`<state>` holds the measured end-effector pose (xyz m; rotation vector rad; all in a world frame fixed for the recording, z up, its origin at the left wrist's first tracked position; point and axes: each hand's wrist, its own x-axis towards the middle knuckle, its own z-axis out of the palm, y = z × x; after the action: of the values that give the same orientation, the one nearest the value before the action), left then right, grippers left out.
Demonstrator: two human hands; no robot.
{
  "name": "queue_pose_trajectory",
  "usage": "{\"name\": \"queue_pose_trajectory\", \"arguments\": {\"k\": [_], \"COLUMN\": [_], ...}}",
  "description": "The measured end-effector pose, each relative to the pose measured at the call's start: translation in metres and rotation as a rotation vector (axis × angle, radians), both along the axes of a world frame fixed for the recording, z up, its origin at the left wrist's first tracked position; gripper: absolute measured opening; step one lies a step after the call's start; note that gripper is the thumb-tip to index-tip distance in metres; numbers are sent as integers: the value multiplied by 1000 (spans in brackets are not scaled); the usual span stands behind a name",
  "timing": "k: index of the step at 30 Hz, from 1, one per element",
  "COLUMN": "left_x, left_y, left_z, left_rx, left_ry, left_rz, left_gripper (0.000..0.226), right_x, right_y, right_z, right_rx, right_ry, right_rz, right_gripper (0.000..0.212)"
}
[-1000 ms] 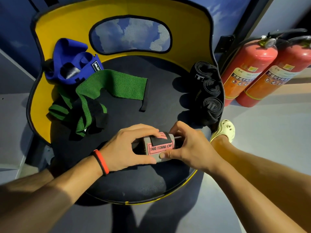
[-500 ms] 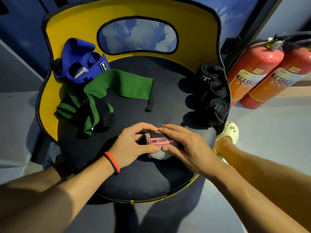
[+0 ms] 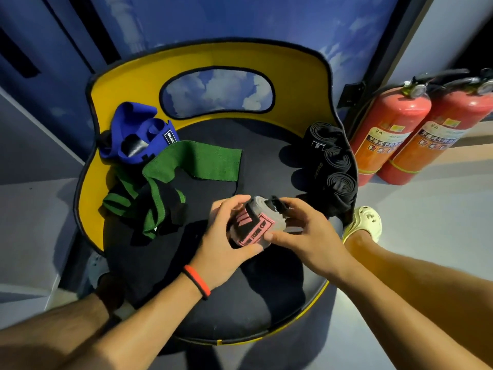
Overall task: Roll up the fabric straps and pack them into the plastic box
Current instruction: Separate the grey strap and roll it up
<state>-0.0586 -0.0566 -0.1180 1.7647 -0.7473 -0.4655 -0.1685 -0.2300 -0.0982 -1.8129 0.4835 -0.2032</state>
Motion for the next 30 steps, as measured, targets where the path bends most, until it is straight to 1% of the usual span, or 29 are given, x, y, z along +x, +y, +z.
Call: {"name": "queue_pose_trajectory", "arguments": {"k": [3,5,7,10,12,15,18,21,24,26,28,30], "left_x": [5,10,14,13,8,2,3,4,11,20,30,39], "left_y": [3,4,5,4,1,-4,-4,-6,-14,-20,-29,-43], "left_z": [-2,-3,-4,-6,-5,-3,-3,-1,10,20,32,42], "left_rx": [58,62,96,261,333,317,319,322,284,226,175,156], "left_ry": [-52,-59,-88,-189,-245,-311,-291,-289,-272,-257,-247,-218], "left_rz": [-78,-93,-93,-108,-67,-10,41,71,124,132,126,148], "left_gripper": [108,113,115,114,110,93,81,80,85,85,81,77], "right_x": [-2,-3,-3,-5,-5,-2,1,2,5,7,10,16], "right_y": [-4,-8,-7,-1,1,1,-1,0,-1,-4,-10,-20], "right_z": [2,1,-2,-9,-8,-4,-1,5,17,27,38,52], "right_rx": [-186,-280,-281,-337,-339,-333,-366,-416,-493,-537,-602,-694], "right_ry": [-54,-55,-28,-10,1,6,22,44,25,27,38,52], "right_rz": [64,129,163,192,193,174,196,207,138,93,76,71], "right_gripper": [63,66,68,74,76,71,66,65,66,68,68,64]}}
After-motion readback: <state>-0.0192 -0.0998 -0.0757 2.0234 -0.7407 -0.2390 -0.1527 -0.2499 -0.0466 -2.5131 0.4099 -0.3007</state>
